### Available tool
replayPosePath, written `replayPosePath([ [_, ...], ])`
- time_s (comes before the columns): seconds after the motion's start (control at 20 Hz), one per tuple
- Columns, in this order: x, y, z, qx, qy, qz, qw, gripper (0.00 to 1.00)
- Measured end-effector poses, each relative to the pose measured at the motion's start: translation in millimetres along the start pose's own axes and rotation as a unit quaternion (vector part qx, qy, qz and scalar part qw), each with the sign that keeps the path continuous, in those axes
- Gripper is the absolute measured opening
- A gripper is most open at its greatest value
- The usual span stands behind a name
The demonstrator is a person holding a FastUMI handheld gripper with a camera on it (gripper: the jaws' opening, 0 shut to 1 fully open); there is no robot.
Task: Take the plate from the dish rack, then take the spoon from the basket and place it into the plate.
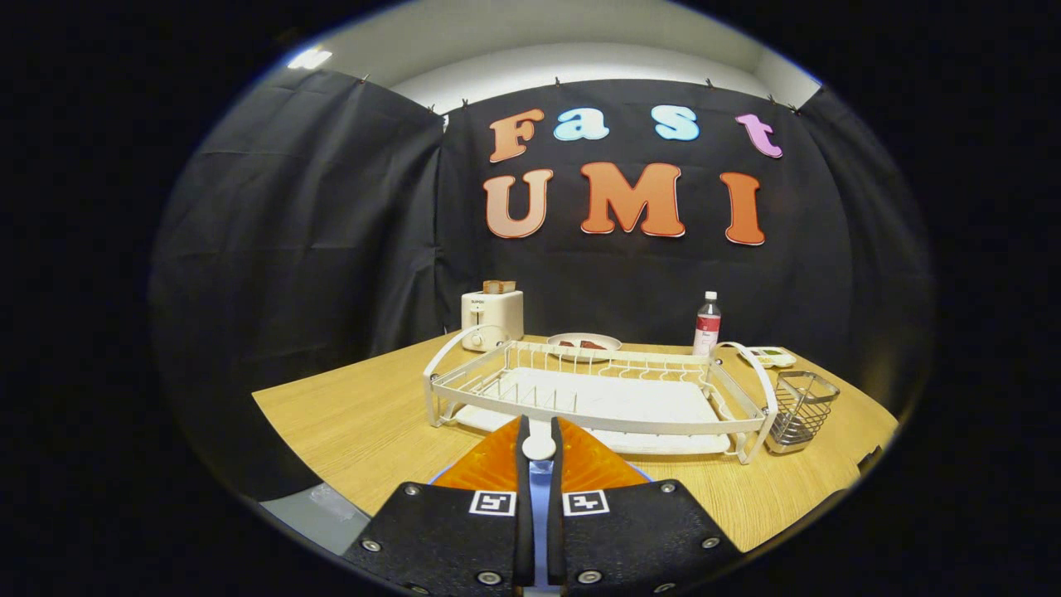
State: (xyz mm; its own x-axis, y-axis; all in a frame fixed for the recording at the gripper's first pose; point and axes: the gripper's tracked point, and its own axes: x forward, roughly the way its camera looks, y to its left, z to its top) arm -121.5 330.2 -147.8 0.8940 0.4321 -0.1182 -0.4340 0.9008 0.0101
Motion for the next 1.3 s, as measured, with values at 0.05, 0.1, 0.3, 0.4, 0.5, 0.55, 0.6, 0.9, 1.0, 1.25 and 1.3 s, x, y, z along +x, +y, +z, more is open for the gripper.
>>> replayPosePath([
  [0.05,-0.2,0.1,-0.6,-0.004,0.000,0.002,1.000,0.06],
  [0.1,0.2,0.7,-1.7,-0.007,0.005,0.005,1.000,0.07],
  [0.3,-0.1,-7.5,-16.1,-0.011,0.028,-0.006,1.000,0.19],
  [0.4,-1.7,-14.8,-17.2,-0.004,0.031,-0.016,0.999,0.37],
  [0.5,-3.6,-23.0,-11.1,0.006,0.028,-0.023,0.999,0.54],
  [0.55,-5.6,-28.9,-6.9,0.008,0.025,-0.029,0.999,0.63],
  [0.6,-7.3,-37.1,-1.3,0.008,0.021,-0.037,0.999,0.68],
  [0.9,-29.3,-88.1,29.3,0.010,0.011,-0.081,0.997,0.91],
  [1.0,-40.3,-109.3,38.6,0.012,0.008,-0.098,0.995,0.96],
  [1.25,-75.0,-175.6,56.2,0.008,0.000,-0.150,0.989,0.97],
  [1.3,-81.9,-188.6,58.2,0.006,0.000,-0.162,0.987,0.97],
])
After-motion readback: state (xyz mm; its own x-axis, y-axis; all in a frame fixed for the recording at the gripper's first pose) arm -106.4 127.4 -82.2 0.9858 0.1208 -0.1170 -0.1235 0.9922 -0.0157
